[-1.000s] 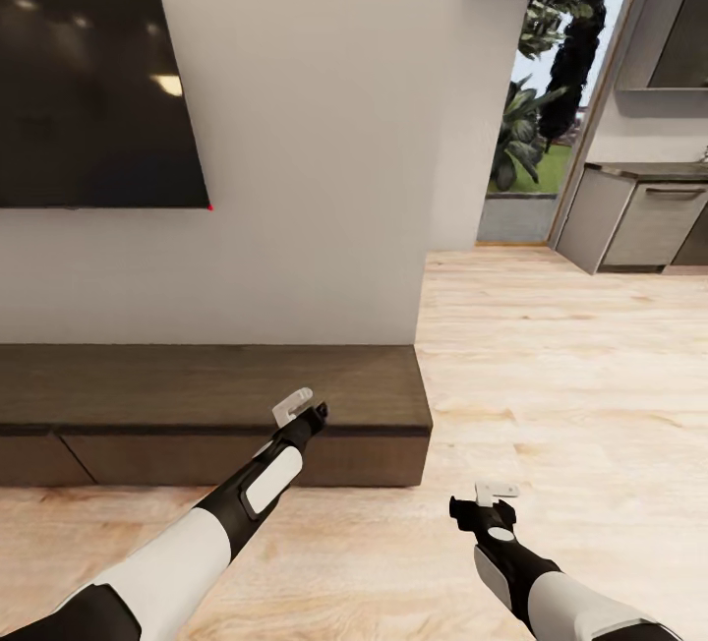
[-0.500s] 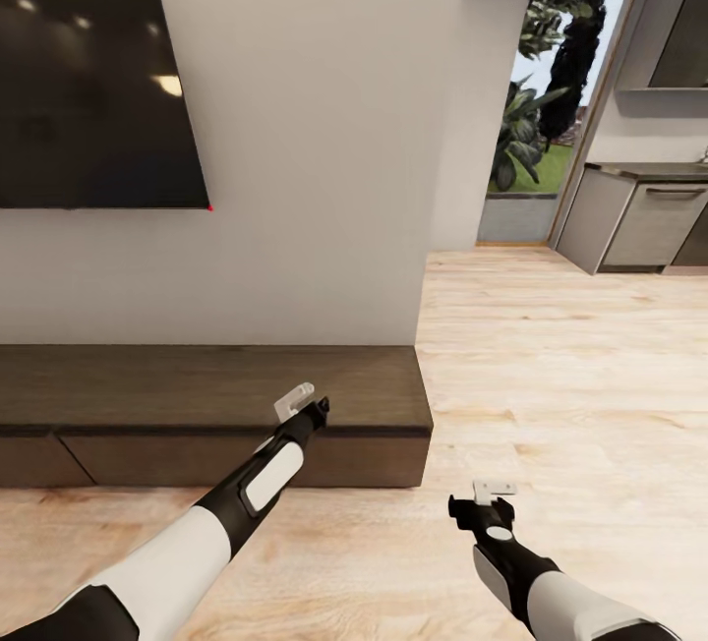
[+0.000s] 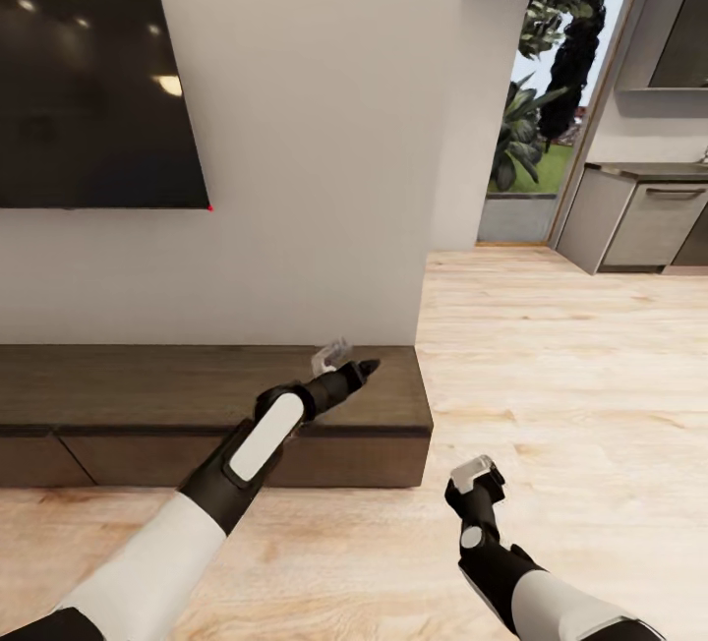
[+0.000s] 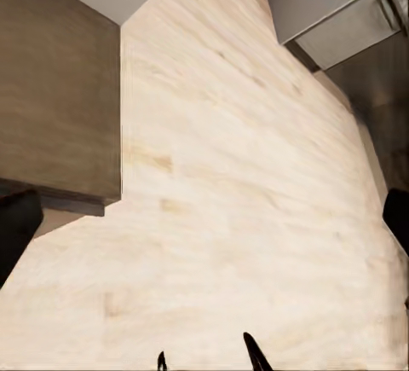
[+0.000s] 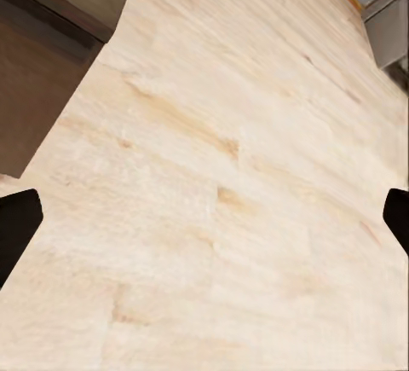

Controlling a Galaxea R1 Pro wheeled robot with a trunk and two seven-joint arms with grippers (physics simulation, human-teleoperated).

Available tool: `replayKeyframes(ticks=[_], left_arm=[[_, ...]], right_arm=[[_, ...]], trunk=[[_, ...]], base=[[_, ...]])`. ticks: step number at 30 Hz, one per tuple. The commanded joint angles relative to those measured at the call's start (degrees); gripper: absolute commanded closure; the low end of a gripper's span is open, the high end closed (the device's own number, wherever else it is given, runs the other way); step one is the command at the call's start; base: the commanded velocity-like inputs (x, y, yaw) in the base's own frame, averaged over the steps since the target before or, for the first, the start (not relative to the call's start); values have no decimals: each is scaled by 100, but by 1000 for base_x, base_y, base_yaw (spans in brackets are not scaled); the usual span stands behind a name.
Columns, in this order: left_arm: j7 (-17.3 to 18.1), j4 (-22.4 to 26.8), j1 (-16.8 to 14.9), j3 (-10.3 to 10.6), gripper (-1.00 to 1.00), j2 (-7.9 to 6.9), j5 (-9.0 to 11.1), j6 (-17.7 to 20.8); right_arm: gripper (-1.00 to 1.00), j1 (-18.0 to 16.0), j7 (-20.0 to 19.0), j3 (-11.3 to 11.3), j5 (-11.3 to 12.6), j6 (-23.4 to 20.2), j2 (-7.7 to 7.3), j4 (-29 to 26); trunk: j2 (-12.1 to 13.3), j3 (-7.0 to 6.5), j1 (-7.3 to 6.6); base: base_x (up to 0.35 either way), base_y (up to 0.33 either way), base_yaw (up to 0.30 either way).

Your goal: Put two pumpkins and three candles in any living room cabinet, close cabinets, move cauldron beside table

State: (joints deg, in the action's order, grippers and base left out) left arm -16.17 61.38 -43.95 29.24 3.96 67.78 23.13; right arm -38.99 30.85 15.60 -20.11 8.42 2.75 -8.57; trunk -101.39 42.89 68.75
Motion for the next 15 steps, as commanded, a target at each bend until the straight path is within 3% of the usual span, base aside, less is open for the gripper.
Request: replayKeyframes(ticks=[1, 4, 7, 10, 14, 15], left_arm=[[49, 43, 1, -86, -100, 0, 61, 141], [350, 120, 1, -507, -100, 5, 319, 807], [612, 131, 1, -812, -100, -2, 415, 1296], [951, 175, 1, -1204, -100, -55, 464, 1895], [1237, 204, 1, -1416, -100, -81, 478, 2442], [1267, 207, 1, -1428, -100, -83, 478, 2488]], right_arm=[[-100, 1, 69, -2, -87, -3, 20, 1], [-100, 0, 310, 3, -465, -12, 141, 23], [-100, 2, 409, 4, -834, -19, 249, 49], [-100, 18, 464, 0, -1527, -28, 376, 86], [-100, 54, 474, 1, -2204, -224, 484, 134], [-100, 56, 471, 2, -2280, -282, 492, 138]], trunk=[[0, 0, 0], [0, 0, 0], [0, 0, 0], [0, 0, 0], [0, 0, 0], [0, 0, 0]], base=[[0, 0, 0], [0, 0, 0], [0, 0, 0], [0, 0, 0], [0, 0, 0], [0, 0, 0]])
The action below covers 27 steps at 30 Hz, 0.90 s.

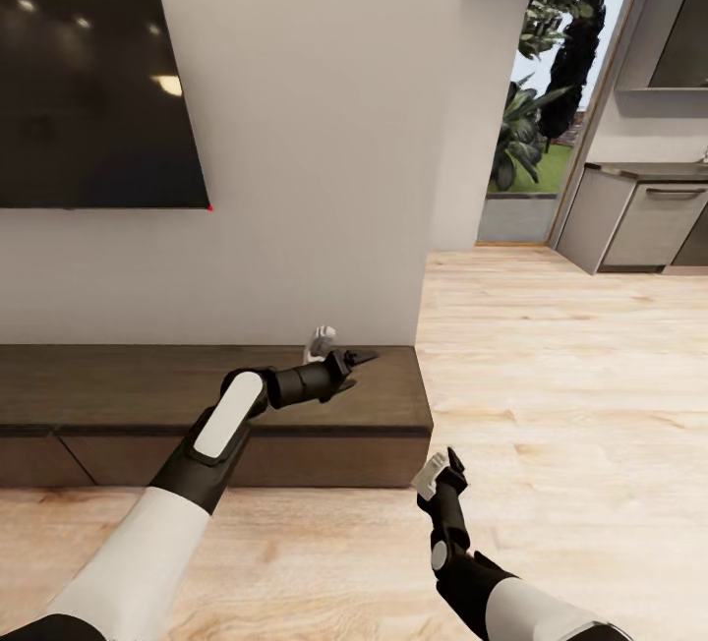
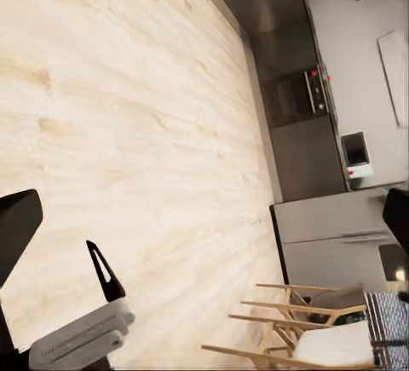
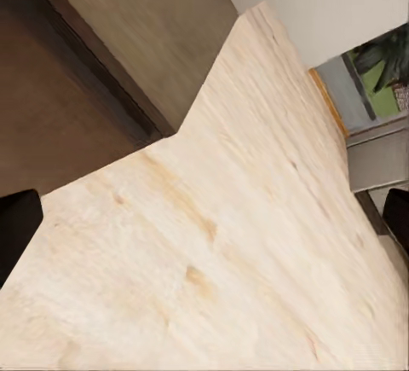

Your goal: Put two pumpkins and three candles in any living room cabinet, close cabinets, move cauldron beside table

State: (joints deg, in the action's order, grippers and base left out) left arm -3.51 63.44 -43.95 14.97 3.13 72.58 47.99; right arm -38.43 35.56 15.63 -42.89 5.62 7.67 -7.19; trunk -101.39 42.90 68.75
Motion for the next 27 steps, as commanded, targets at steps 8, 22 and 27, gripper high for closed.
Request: replayKeyframes(ticks=[8, 22, 27], left_arm=[[301, 29, 0, -45, -100, 2, 2, 169], [364, 317, 0, 16, -100, 48, -7, 158], [368, 310, 0, 33, -100, 73, -7, 150]], right_arm=[[-100, 56, -44, 2, -1094, -725, 134, 103], [-100, 99, -230, -3, -1414, -600, 233, 295], [-100, 116, -231, 6, -1506, -599, 232, 297]], trunk=[[0, 0, 0], [0, 0, 0], [0, 0, 0]], base=[[0, 0, 0], [0, 0, 0], [0, 0, 0]])
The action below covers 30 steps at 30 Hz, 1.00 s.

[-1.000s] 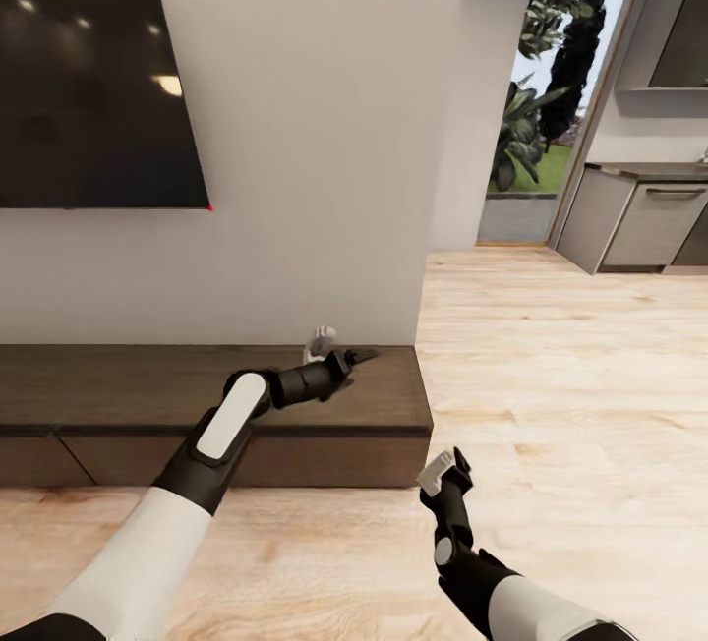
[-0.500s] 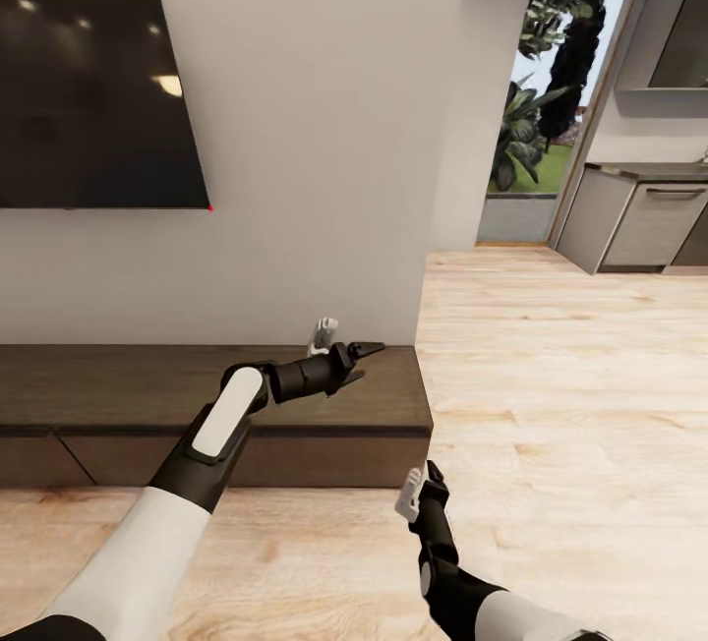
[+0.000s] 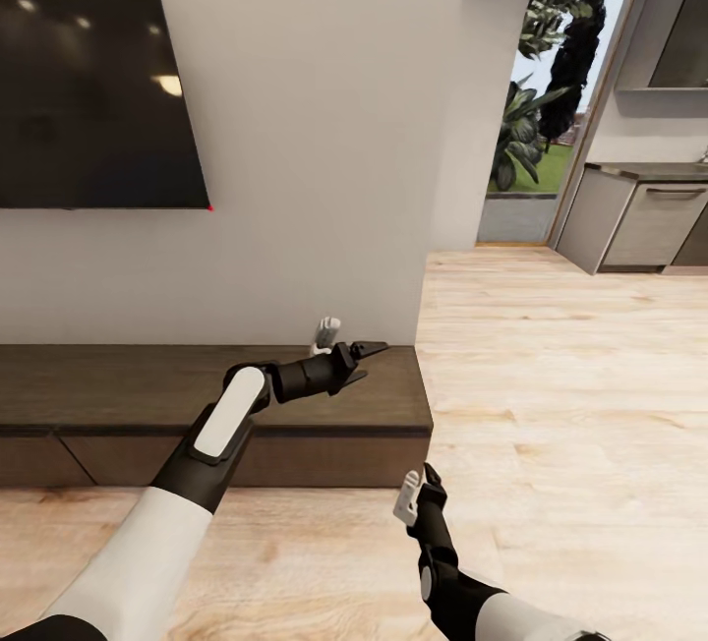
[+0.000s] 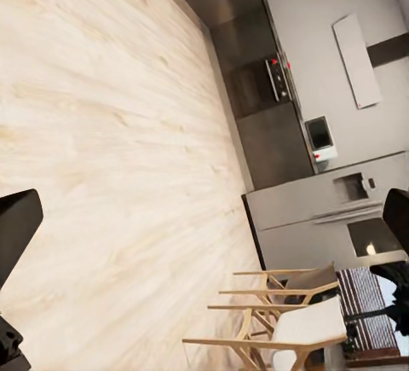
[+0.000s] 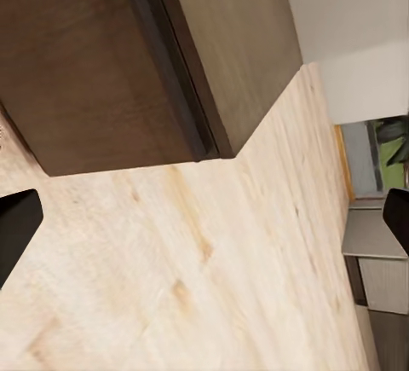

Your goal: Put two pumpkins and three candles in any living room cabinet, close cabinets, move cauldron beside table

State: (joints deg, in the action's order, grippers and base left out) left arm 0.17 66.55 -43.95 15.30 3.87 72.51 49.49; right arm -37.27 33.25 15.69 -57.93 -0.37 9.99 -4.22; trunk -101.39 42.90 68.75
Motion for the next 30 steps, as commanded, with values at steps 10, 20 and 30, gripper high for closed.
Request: replayKeyframes(ticks=[10, 20, 30], left_arm=[[4, 57, 0, 85, -100, 9, 0, 8], [6, 53, 0, 88, -100, 18, 0, 6], [7, 52, 0, 87, -100, 18, 0, 8]], right_arm=[[-100, 12, -92, 141, -113, 19, -38, 8], [-100, 3, -350, 148, -113, 367, -50, -4], [-100, 3, -317, 154, -113, 373, -45, -17]], trunk=[[0, 0, 0], [0, 0, 0], [0, 0, 0]], base=[[0, 0, 0], [0, 0, 0], [0, 0, 39]])
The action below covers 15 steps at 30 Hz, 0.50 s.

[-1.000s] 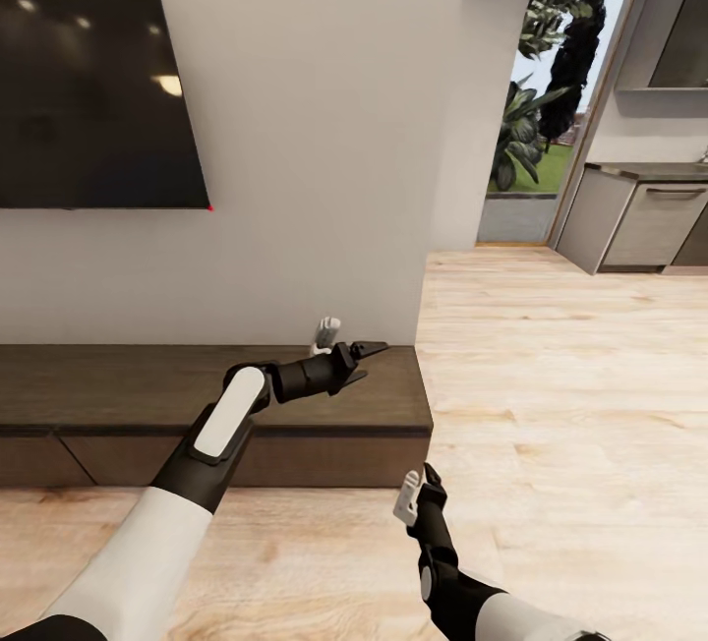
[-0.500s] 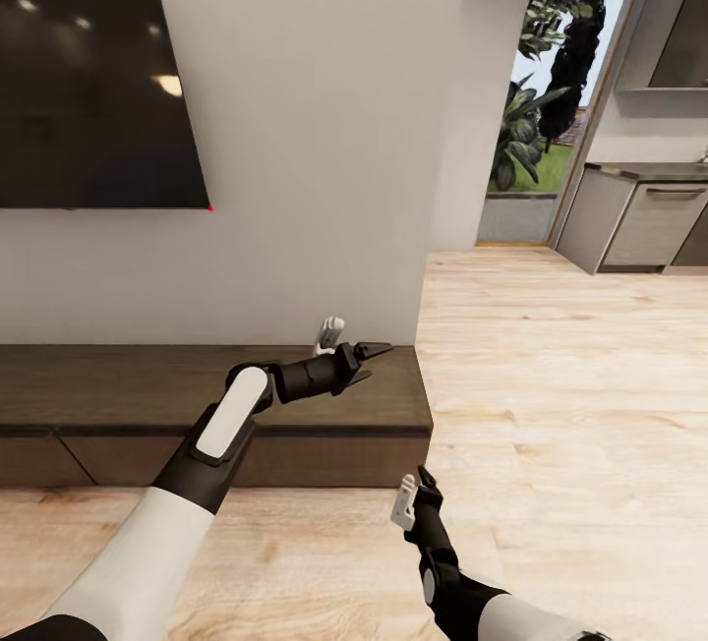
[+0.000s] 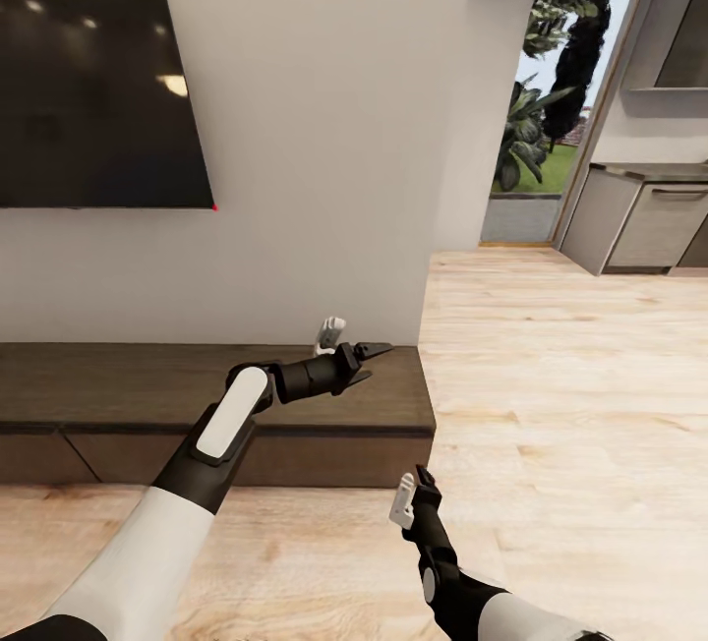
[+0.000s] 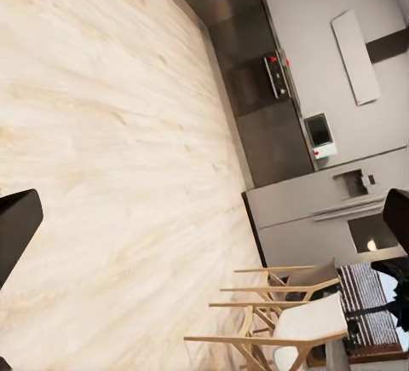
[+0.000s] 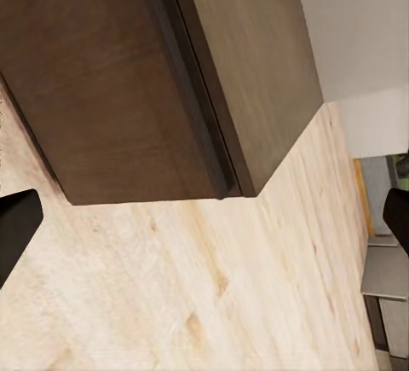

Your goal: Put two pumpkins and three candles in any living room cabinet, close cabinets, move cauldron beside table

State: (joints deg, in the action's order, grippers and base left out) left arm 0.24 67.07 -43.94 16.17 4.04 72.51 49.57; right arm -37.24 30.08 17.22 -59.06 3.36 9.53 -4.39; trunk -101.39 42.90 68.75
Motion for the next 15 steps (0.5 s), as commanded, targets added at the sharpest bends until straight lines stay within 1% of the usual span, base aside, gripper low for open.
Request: replayKeyframes(ticks=[1, 4, 6, 9, 15], left_arm=[[1, 0, 0, 0, -100, 0, 0, 0], [-1, -1, 0, 0, -100, 0, 0, 0], [1, -1, 0, 0, -100, 0, 0, 0], [2, -1, 0, 0, -100, 0, 0, 0], [2, -1, 0, 0, -100, 0, 1, 0]], right_arm=[[-100, 0, 2, 1, 0, -4, 5, 0], [-100, 5, 6, 1, 0, -10, 12, 0], [-100, 4, 6, 1, 0, -9, 13, 0], [-100, 3, 7, 1, 0, -4, 13, 0], [-100, 2, 7, 1, 0, -2, 13, 0]], trunk=[[0, 0, 0], [0, 0, 0], [0, 0, 0], [0, 0, 0], [0, 0, 0]], base=[[0, 0, 211], [0, 0, 248], [0, 0, 150], [0, 0, 66], [0, 0, 13]])
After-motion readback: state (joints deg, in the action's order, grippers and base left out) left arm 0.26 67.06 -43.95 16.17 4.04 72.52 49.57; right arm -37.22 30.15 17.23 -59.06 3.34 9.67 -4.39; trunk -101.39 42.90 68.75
